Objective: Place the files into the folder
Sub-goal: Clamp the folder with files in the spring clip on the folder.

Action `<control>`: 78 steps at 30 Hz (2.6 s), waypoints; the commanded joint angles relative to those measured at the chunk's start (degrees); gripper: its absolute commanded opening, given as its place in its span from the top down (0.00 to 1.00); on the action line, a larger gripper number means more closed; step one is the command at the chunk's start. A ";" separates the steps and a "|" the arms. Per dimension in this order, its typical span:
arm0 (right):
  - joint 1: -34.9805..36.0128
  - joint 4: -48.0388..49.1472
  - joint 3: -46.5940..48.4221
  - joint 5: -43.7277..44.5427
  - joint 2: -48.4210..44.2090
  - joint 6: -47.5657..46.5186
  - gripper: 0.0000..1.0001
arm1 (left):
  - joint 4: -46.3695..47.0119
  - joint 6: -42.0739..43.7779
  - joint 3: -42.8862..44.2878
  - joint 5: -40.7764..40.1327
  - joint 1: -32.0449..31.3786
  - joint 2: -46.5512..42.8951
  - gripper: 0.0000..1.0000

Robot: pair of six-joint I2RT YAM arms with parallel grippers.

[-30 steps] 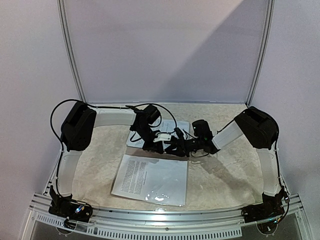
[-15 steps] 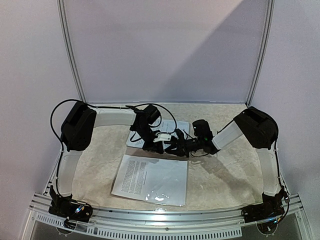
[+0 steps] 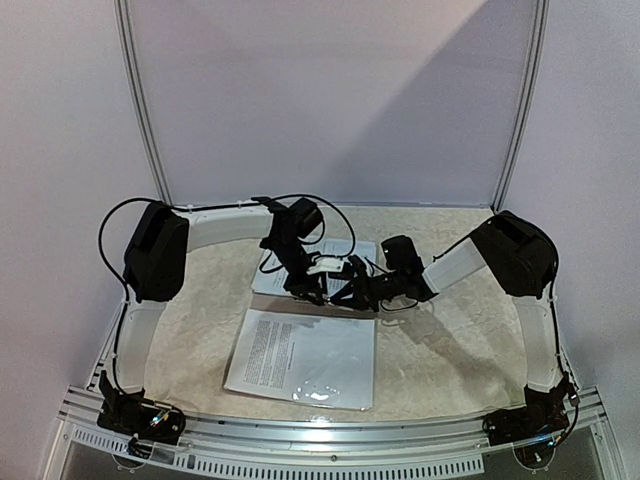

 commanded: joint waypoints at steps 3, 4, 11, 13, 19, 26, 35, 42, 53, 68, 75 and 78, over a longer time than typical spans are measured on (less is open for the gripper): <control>-1.48 -15.20 -2.46 6.75 3.88 -3.55 1.00 | -4.25 -5.13 1.71 5.27 2.12 -2.43 0.62; -1.59 -15.44 -2.36 7.08 3.91 -3.60 1.00 | -3.72 -7.07 0.66 5.42 2.91 -3.15 0.65; -1.91 -18.15 -1.41 9.82 4.22 -4.17 1.00 | 2.75 -11.64 -15.10 4.47 4.01 -6.96 0.71; -1.98 -17.91 -1.37 10.43 4.22 -3.82 1.00 | 6.57 -13.00 -19.18 2.12 3.20 -7.04 0.72; -1.92 -16.91 -1.67 16.07 3.17 -2.58 1.00 | 11.86 -11.59 -24.67 -5.19 1.47 -6.32 0.75; -2.09 -19.44 -0.76 21.82 4.59 -2.02 1.00 | 12.10 -8.60 -26.18 -8.07 0.83 -5.82 0.76; -2.74 -24.39 -0.14 22.76 8.00 -2.03 1.00 | 10.82 -8.03 -25.47 -6.73 0.76 -5.09 0.76; -1.51 -24.34 -2.92 24.71 5.86 0.15 1.00 | 5.12 -5.44 -20.89 -1.03 0.35 -5.97 0.74; -1.19 -23.80 -1.19 21.80 5.48 -0.33 1.00 | 8.03 -8.61 -0.31 -2.61 1.88 -3.29 0.64; -1.12 -24.32 -0.71 21.62 5.14 -1.57 1.00 | 10.02 -8.22 -5.74 -6.19 1.96 2.68 0.64; -0.69 -25.10 -0.83 21.42 4.31 -2.59 1.00 | 8.31 -7.35 -9.34 -3.05 1.26 1.67 0.86; 0.06 -25.10 -1.42 20.69 3.63 -2.88 1.00 | 8.84 -5.87 -13.85 -1.32 -0.09 -0.79 0.86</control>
